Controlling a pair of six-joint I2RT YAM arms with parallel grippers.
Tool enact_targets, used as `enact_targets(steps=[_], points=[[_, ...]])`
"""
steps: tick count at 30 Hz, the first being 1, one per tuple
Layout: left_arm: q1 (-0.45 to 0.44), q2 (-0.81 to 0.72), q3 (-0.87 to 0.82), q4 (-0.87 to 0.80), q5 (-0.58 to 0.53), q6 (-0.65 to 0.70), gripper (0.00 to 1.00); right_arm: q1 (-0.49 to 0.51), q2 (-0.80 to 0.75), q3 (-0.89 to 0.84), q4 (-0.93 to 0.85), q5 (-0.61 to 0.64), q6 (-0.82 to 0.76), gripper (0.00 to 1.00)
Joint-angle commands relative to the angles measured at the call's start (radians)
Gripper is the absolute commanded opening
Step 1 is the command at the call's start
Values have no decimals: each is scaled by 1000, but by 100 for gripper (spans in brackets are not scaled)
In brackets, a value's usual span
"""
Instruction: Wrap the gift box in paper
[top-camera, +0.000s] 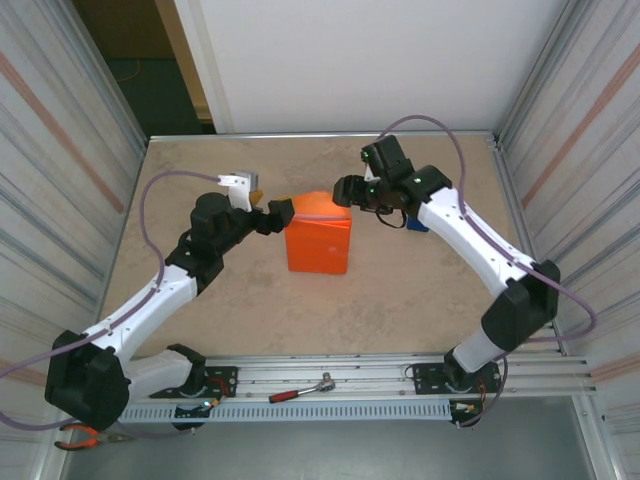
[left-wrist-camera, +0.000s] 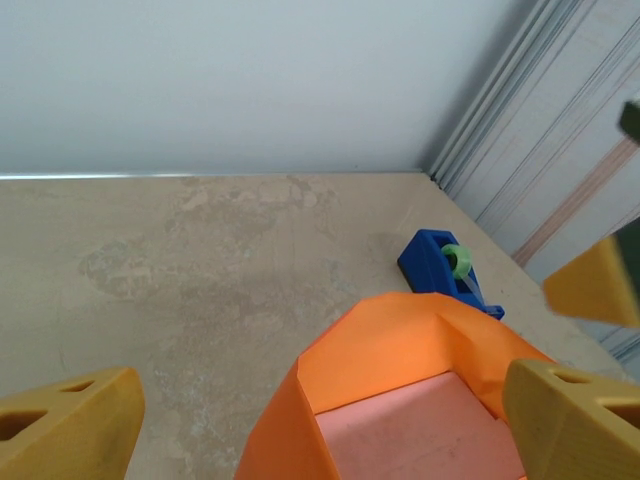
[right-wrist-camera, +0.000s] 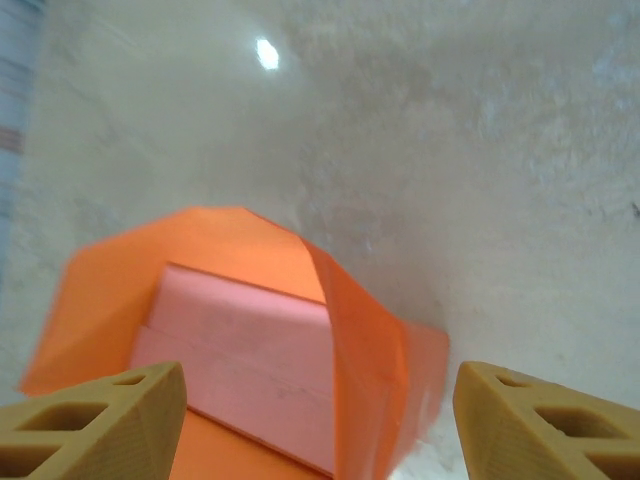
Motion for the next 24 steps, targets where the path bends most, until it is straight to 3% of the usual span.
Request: enact_targets(steps=[1,4,9,12,16,18,20,21,22,24], points=[[17,1,32,-36,23,18,93,38,69,100,-191,62,-61,70],[19,1,31,-35,23,17,93,79,153,187,-300,193,-88,64],[21,0,26,-30,22,23,92,129,247,305,-397,319,-114,22],[21,-2,24,-29,20,24,92,134,259,318,-402,333,-112,7],[21,-4,21,-29,19,30,92,129,256,350,-386,338,-93,4],[21,-5,22,-31,17,34,93,125,253,348,-378,337,-79,7],[21,-5,20,-30,17,34,92,122,248,343,-361,331,-65,42],[21,-5,21,-29,18,34,93,121,245,339,-350,325,-63,46],[21,-7,18,-29,17,36,93,119,240,335,-338,315,-62,46],[21,-11,16,-27,17,37,93,114,232,334,-322,299,-56,23]])
